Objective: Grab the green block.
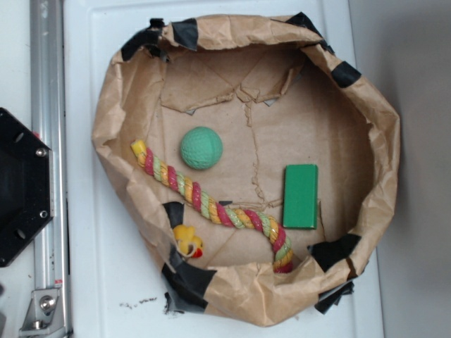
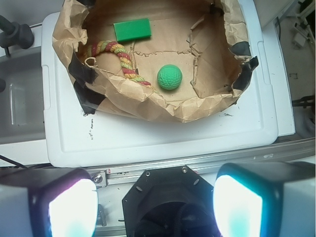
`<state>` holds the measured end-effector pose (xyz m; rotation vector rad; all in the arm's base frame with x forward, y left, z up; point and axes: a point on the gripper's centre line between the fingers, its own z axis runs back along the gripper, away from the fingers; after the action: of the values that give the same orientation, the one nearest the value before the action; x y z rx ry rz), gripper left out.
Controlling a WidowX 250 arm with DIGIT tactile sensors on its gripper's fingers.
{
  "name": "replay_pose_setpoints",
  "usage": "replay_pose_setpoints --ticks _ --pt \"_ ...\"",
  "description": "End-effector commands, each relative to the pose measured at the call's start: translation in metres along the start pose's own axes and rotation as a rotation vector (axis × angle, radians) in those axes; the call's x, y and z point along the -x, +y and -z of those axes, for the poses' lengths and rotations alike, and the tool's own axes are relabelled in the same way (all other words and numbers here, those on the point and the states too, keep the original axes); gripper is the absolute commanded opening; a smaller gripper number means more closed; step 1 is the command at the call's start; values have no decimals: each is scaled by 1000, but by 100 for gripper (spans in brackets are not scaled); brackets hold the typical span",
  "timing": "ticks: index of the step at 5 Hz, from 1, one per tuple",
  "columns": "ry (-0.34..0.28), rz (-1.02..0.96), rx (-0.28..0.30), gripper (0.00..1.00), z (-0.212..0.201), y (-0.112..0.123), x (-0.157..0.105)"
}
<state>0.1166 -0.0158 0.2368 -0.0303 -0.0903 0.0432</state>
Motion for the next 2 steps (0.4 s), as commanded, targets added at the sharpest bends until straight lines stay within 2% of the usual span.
replay_pose_setpoints --ticks 1,2 --pt "0 0 0 100 0 0 0" --pt "-162 -71 -158 100 24 -1 -48"
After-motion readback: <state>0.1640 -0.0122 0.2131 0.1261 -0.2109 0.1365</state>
